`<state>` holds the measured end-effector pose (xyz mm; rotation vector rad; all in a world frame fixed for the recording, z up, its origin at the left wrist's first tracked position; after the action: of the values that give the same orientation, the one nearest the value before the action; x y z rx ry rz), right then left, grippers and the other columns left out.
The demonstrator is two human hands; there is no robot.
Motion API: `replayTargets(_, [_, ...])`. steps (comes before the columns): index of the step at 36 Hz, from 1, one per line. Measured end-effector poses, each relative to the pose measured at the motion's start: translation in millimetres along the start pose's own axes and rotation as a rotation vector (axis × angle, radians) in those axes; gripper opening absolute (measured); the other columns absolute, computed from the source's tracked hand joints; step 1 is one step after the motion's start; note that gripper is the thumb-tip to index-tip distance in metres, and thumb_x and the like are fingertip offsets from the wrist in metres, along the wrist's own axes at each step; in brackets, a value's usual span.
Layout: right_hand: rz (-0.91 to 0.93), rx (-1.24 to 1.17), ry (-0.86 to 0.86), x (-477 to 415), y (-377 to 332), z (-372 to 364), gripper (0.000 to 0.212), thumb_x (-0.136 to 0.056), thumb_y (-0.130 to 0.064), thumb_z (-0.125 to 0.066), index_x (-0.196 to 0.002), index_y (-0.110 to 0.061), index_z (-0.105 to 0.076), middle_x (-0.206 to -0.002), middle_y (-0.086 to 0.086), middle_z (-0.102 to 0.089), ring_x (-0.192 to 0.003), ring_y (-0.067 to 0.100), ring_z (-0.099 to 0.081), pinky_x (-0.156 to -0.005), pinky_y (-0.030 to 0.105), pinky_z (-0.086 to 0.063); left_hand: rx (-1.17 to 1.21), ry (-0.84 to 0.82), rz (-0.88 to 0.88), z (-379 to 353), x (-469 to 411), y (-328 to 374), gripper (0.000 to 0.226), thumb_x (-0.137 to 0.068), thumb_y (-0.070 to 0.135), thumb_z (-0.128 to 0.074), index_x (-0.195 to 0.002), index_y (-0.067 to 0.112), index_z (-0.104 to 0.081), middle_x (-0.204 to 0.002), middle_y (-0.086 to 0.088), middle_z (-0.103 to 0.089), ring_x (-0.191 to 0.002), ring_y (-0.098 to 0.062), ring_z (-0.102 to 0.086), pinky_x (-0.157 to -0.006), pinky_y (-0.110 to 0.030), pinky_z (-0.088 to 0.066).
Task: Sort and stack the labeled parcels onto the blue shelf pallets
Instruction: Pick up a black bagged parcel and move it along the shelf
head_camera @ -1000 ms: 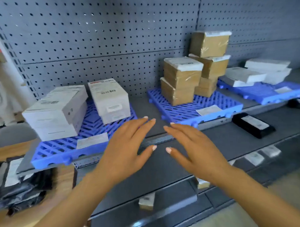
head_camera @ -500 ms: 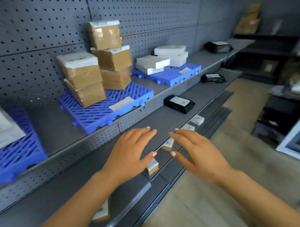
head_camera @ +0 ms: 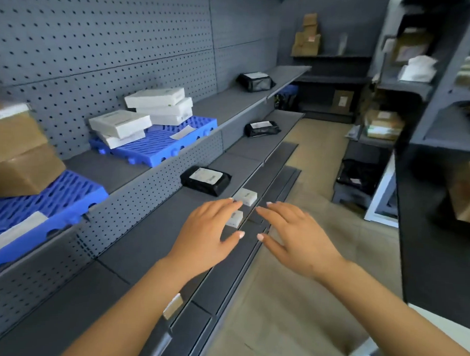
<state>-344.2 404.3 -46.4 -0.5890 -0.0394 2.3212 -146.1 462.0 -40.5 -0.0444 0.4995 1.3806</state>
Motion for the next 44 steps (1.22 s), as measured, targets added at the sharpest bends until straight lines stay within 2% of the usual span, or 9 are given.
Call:
replayTargets(6, [-0.122,0.002,-0.047,-10,64,7,0.053,-0.088,-0.047,-0.047,-0.133,-0.02,-0.053,-0.129,0.004,-0.057,-0.122,0.028,-0.051,-0.093,0.044,-0.048,0.046,-0.025,-0.03,-37,-67,15,0.063,-0.085,0.052,-0.044,-0.14,0.023,-0.045,-0.142,0.007,-0.046,-0.129,-0.012,-0.038,-0.102,-0.022,-0.023])
replayTargets(12, [-0.188,0.04,-0.078,-33,121,3,0.064,-0.086,-0.054,-0.028,-0.136,-0.022,-0.05,-0.134,0.005,-0.054,-0.124,0.027,-0.049,-0.096,0.04,-0.043,0.091,-0.04,-0.055,-79,-126,15,0.06,-0.085,0.049,-0.048,-0.139,0.02,-0.046,-0.14,0.003,-0.049,-0.127,-0.015,-0.041,-0.104,-0.036,-0.036])
replayTargets(19, [-0.194,0.087,-0.131,-83,197,-14,0.054,-0.094,-0.046,-0.046,-0.143,-0.024,-0.04,-0.142,0.002,-0.045,-0.134,0.024,-0.036,-0.106,0.04,-0.035,0.081,-0.057,-0.099,-125,-205,-3,0.063,-0.086,0.055,-0.041,-0.14,0.023,-0.043,-0.141,0.006,-0.048,-0.128,-0.016,-0.044,-0.106,-0.037,-0.037])
replayTargets(23, [-0.209,0.098,-0.135,-115,238,-21,0.055,-0.091,-0.05,-0.039,-0.139,-0.022,-0.045,-0.137,0.004,-0.05,-0.13,0.025,-0.042,-0.101,0.042,-0.039,0.076,-0.089,-0.101,-146,-250,-14,0.063,-0.087,0.055,-0.038,-0.141,0.023,-0.042,-0.141,0.005,-0.047,-0.129,-0.016,-0.043,-0.107,-0.034,-0.033])
replayTargets(26, [-0.183,0.147,-0.16,-136,263,-28,0.058,-0.09,-0.052,-0.031,-0.136,-0.021,-0.048,-0.131,0.006,-0.056,-0.123,0.027,-0.05,-0.094,0.042,-0.045,0.066,-0.105,-0.108,-159,-281,-23,0.061,-0.088,0.053,-0.04,-0.139,0.02,-0.045,-0.139,0.003,-0.05,-0.126,-0.018,-0.047,-0.105,-0.036,-0.037])
replayTargets(30, [-0.15,0.176,-0.196,-163,293,-40,0.055,-0.089,-0.05,-0.035,-0.134,-0.021,-0.049,-0.13,0.006,-0.057,-0.121,0.028,-0.052,-0.09,0.041,-0.048,0.062,-0.111,-0.094,-173,-319,-39,0.059,-0.087,0.05,-0.043,-0.135,0.017,-0.05,-0.134,-0.001,-0.055,-0.121,-0.022,-0.052,-0.099,-0.042,-0.044])
replayTargets(35, [-0.105,0.178,-0.173,-206,330,-52,0.051,-0.089,-0.047,-0.045,-0.133,-0.021,-0.051,-0.128,0.006,-0.058,-0.121,0.027,-0.053,-0.09,0.04,-0.048,0.026,-0.14,-0.045,-186,-366,-57,0.066,-0.086,0.056,-0.035,-0.141,0.02,-0.044,-0.141,0.002,-0.048,-0.13,-0.018,-0.043,-0.106,-0.034,-0.031])
replayTargets(40, [-0.035,0.168,-0.16,-252,374,-71,0.055,-0.088,-0.051,-0.034,-0.13,-0.021,-0.053,-0.124,0.004,-0.061,-0.115,0.027,-0.057,-0.084,0.039,-0.052,0.003,-0.157,0.011,-209,-413,-73,0.072,-0.085,0.062,-0.026,-0.144,0.022,-0.039,-0.145,0.003,-0.043,-0.133,-0.017,-0.038,-0.108,-0.032,-0.027])
replayTargets(44, [0.036,0.184,-0.169,-288,418,-84,0.055,-0.087,-0.051,-0.035,-0.128,-0.021,-0.056,-0.121,0.004,-0.062,-0.113,0.025,-0.059,-0.083,0.038,-0.053,-0.007,-0.171,0.058,-230,-457,-80,0.065,-0.091,0.059,-0.034,-0.147,0.025,-0.033,-0.149,0.007,-0.037,-0.136,-0.012,-0.031,-0.111,-0.029,-0.022])
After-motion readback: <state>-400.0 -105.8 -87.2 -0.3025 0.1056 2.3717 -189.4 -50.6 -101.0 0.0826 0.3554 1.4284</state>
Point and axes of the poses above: each hand's wrist, its own x-axis away from the middle knuckle, its own z-axis out of the back of the hand, y = z × x, the point moved 1 cm from there along -x, towards the middle knuckle
